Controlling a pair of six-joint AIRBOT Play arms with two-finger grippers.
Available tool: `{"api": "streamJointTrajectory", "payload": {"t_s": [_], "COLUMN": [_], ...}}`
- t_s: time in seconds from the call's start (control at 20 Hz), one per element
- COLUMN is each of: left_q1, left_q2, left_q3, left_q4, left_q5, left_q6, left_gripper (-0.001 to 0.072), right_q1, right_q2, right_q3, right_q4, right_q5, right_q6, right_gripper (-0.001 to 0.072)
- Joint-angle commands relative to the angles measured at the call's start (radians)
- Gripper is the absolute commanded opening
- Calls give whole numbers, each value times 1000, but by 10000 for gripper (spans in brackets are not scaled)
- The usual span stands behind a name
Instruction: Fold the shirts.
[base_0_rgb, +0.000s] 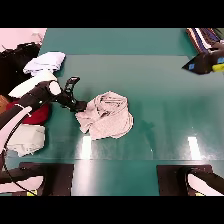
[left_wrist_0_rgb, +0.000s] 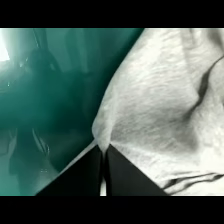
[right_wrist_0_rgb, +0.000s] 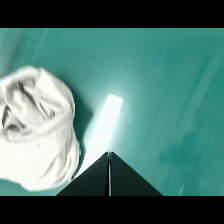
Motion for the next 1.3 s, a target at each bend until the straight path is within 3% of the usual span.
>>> {"api": "streamJointTrajectory", "payload": {"t_s": [0.0,0.05,0.1,0.15,0.2,0.3,0.45,0.7,0.85,0.95,1.0,1.25], "left_q1": [16,23,23,23,23,23,23,23,23,23,23,23], "left_q2": [17,34,50,65,74,74,71,72,72,72,72,110], "left_q3": [70,115,157,196,233,282,285,285,285,285,285,356], "left_q4": [31,35,43,49,48,48,50,50,50,50,50,76], "left_q5": [-30,-33,-32,-30,-24,-26,-36,-35,-36,-36,-37,-42], "left_q6": [5,5,5,5,5,5,5,5,5,5,5,8], "left_gripper": [23,23,23,23,23,24,23,24,24,24,24,23], "right_q1": [4,12,30,55,92,187,332,466,485,485,485,402], "right_q2": [15,10,-6,-31,-67,-146,-272,-430,-488,-513,-514,-369], "right_q3": [-219,-295,-374,-442,-507,-594,-617,-467,-409,-394,-394,-393], "right_q4": [4,4,9,37,90,214,351,367,360,358,354,185], "right_q5": [-62,-69,-69,-79,-114,-243,-393,-417,-421,-413,-418,-407], "right_q6": [48,54,54,54,53,14,-42,-62,-62,-62,-62,-57], "right_gripper": [13,68,335,505,503,406,403,397,297,56,13,11]}}
